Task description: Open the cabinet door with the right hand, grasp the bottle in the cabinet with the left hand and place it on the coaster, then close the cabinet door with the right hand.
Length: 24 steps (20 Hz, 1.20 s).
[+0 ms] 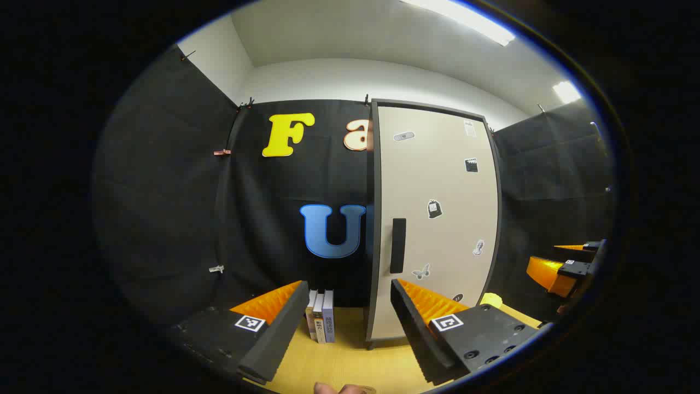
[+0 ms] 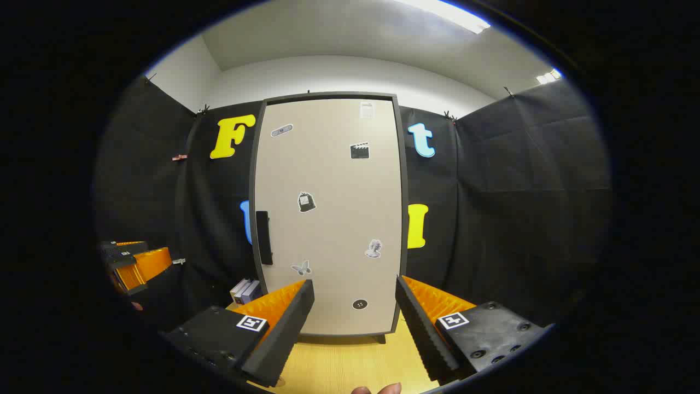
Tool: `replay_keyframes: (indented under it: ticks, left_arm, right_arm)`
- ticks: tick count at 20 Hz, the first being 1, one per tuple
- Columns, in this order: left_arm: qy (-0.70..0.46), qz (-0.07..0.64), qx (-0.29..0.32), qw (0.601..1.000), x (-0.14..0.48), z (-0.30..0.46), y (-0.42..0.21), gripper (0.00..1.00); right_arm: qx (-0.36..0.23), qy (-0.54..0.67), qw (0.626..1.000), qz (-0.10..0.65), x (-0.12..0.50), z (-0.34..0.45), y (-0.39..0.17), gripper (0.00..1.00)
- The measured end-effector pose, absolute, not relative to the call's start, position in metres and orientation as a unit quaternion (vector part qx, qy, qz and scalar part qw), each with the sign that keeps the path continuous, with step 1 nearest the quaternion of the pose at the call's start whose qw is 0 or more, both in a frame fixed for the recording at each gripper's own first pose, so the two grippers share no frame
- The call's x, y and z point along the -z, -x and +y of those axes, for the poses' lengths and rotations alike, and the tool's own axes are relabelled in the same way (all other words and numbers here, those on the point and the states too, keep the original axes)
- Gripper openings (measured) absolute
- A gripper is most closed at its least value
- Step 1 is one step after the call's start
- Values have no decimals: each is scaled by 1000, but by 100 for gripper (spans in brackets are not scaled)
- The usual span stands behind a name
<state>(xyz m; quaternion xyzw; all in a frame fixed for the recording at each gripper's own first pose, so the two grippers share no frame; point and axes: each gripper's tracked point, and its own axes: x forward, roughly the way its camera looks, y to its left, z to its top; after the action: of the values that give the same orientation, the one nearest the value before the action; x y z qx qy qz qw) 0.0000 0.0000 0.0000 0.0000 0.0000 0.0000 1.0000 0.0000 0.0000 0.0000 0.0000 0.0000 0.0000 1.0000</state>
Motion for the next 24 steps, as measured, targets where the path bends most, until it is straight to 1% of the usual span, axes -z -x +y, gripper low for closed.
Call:
replay_keyframes:
  ticks: [19,24]
  left_arm:
    - [-24,11,-1,1000,13,8,-3,95]
    - [-25,7,-1,1000,14,13,-4,94]
  right_arm:
    - [-6,14,1000,3,-1,12,2,97]
    - [-16,17,1000,2,1,23,-4,97]
